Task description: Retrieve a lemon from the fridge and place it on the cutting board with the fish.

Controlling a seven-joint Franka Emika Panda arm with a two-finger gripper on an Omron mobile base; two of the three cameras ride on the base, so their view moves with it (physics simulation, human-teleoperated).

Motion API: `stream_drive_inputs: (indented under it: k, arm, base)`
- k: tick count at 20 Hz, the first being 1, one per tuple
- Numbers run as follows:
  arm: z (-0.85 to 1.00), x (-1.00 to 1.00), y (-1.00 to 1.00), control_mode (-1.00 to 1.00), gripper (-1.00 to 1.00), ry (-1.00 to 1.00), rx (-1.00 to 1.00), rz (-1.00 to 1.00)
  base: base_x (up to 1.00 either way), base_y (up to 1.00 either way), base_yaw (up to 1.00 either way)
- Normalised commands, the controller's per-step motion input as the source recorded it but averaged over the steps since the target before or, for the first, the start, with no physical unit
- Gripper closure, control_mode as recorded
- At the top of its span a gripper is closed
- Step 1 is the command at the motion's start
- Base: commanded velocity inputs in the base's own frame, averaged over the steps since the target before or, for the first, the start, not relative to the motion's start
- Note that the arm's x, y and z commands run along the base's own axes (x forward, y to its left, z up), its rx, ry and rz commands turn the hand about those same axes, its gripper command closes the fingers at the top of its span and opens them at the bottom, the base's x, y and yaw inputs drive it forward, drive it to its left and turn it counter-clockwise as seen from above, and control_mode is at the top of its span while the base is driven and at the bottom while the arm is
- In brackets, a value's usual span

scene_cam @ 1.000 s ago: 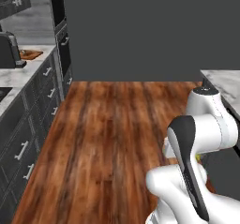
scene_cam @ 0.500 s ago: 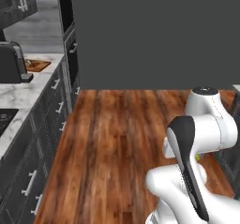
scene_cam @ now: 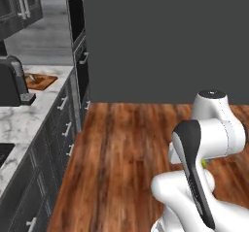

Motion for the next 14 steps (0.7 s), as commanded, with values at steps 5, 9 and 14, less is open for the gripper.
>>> stream_drive_inputs:
  k: [5, 9, 14]
  arm:
    - [0.0, 0.0, 0.0, 1.0, 1.0, 0.0, 0.0, 0.0]
    - [0.0, 0.0, 0.0, 1.0, 1.0, 0.0, 0.0, 0.0]
    - [0.0, 0.0, 0.0, 1.0, 1.0, 0.0, 0.0, 0.0]
  base:
    - [1.0, 0.03, 0.21]
    - [1.0, 0.0, 0.27]
    - [1.0, 0.0, 0.44]
